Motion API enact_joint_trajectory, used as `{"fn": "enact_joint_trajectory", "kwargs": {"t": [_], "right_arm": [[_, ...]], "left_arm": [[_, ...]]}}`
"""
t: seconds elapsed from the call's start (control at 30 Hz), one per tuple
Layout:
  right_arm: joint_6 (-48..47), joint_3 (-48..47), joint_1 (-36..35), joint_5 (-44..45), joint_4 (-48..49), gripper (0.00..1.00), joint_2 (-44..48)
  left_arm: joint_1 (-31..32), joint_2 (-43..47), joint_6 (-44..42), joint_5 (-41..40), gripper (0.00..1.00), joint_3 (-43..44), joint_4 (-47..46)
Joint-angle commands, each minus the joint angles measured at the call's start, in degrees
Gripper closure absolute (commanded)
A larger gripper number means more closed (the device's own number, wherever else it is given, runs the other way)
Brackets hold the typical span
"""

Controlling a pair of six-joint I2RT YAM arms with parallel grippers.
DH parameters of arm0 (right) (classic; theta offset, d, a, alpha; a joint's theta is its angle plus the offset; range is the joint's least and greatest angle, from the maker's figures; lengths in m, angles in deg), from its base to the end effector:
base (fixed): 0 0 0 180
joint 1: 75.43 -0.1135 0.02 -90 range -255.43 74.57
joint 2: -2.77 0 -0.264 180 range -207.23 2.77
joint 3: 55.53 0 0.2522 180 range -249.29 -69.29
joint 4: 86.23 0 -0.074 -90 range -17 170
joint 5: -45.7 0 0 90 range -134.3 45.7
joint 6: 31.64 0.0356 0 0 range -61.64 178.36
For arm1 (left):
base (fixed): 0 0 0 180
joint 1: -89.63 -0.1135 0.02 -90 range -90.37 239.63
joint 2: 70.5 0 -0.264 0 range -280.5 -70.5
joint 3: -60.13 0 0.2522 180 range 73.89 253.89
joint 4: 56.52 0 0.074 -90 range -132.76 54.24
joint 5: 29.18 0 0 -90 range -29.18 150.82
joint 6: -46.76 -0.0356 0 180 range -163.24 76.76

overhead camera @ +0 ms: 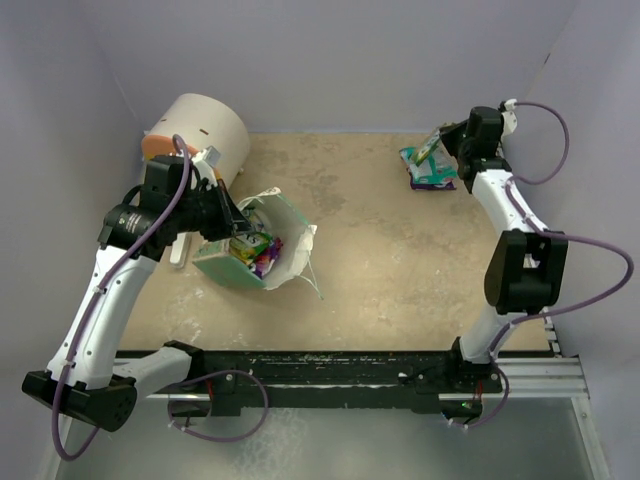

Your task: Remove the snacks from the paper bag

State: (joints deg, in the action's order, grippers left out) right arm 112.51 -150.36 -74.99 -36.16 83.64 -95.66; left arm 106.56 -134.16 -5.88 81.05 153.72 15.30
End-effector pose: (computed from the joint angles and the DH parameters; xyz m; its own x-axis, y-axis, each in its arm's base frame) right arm 0.4165 -0.0082 0.3329 -0.0214 0.8026 -0.5962 0.2774 0.5777 0.7677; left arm 0.1891 -0.0704 0.4042 -0.8230 -0.3447 -0.4516 0.0253 0.7719 -0.6353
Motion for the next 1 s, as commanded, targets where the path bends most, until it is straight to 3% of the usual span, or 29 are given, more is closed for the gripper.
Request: {"fn": "enact_joint_trajectory", "kwargs": {"t": [0.0, 0.23, 0.43, 0.73, 0.97], "right_arm": [[4.76, -8.25, 0.69, -7.27, 9.88, 1.00, -2.19], [10.61, -6.34, 2.02, -6.09, 16.60, 1.00, -6.69], [11.28, 0.39, 4.64, -2.65, 18.94, 1.00, -8.46], [10.64, 9.50, 7.53, -5.32, 21.57, 1.00, -10.22], [11.04, 10.35, 7.64, -5.68, 21.92, 1.00, -12.40]], "left_arm": [[-0.03, 0.77, 1.87, -1.98, 1.00, 1.44, -1.81], [0.00, 0.30, 1.05, -2.81, 1.00, 2.68, -0.91], [-0.02, 0.38, 1.66, -2.55, 1.00, 2.39, -1.27], [-0.04, -0.09, 1.83, -2.83, 1.00, 2.27, -0.82], [0.00, -0.82, 1.77, -2.46, 1.00, 2.61, -1.29]]}}
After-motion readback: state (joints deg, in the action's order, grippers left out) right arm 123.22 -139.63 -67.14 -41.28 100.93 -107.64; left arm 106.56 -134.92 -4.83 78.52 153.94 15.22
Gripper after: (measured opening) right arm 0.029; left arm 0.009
